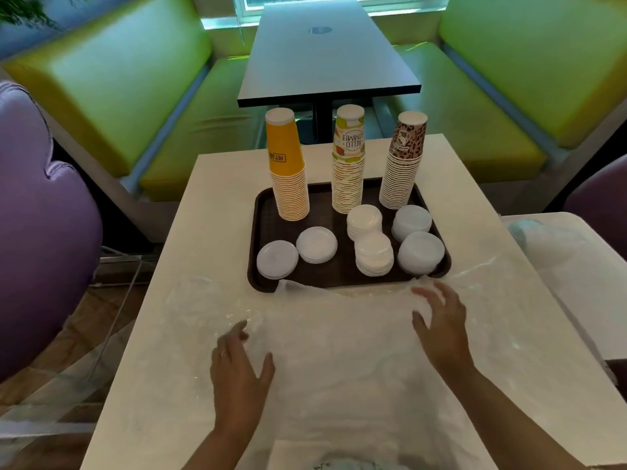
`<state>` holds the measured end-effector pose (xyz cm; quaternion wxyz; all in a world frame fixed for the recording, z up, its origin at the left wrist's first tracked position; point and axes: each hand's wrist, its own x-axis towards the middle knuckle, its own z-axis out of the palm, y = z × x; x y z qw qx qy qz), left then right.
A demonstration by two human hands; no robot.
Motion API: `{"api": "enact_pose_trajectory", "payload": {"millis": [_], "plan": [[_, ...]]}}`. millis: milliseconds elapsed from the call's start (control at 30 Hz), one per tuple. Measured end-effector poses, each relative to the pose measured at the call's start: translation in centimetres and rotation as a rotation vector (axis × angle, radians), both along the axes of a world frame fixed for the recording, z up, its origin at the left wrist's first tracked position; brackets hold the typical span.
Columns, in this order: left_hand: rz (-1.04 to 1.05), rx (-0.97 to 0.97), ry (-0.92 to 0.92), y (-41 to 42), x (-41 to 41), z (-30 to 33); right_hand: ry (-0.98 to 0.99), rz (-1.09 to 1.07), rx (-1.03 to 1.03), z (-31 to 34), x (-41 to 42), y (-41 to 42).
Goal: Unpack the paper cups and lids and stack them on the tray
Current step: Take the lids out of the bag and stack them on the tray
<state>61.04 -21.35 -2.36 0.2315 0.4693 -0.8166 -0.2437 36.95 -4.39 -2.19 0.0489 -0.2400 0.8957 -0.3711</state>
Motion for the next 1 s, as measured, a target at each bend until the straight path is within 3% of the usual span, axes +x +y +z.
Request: {"api": "enact_pose_trajectory", "payload": {"millis": [100,200,267,400,633,800,900,1000], "plan": [[-0.167,-0.335,0.117,0.9,-2.5,2.7,0.229,-0.017,-0.180,2.8,2.2,-2.2],[-0.394,-0.297,0.016,2.0,-6.1,1.7,0.155,0.193,-0.197,3.2,6.4,-5.1],[-0.477,-0.281,-0.173,2.0,-7.7,-1.0,0.046,0.322,-0.091,1.2,8.9,-6.4],[-0.497,-0.297,-0.476,0.4,-8.5,-5.9,0.152,0.399,0.288,-3.1,10.3,-7.1],[-0.468,-0.154,-0.553,0.0,-7.7,-6.6,0.070,0.308,0.552,-6.0,7.2,-3.2],[-0.456,-0.201,-0.522,-1.3,-7.0,-7.6,0.129,0.155,0.574,-6.7,5.2,0.1],[-0.485,-0.216,-0.537,-1.6,-6.6,-7.7,0.044,0.092,0.607,-6.5,4.4,0.7],[-0.494,-0.200,-0.533,-1.6,-6.7,-7.6,0.139,-0.030,0.457,-5.1,5.5,-1.2]]}}
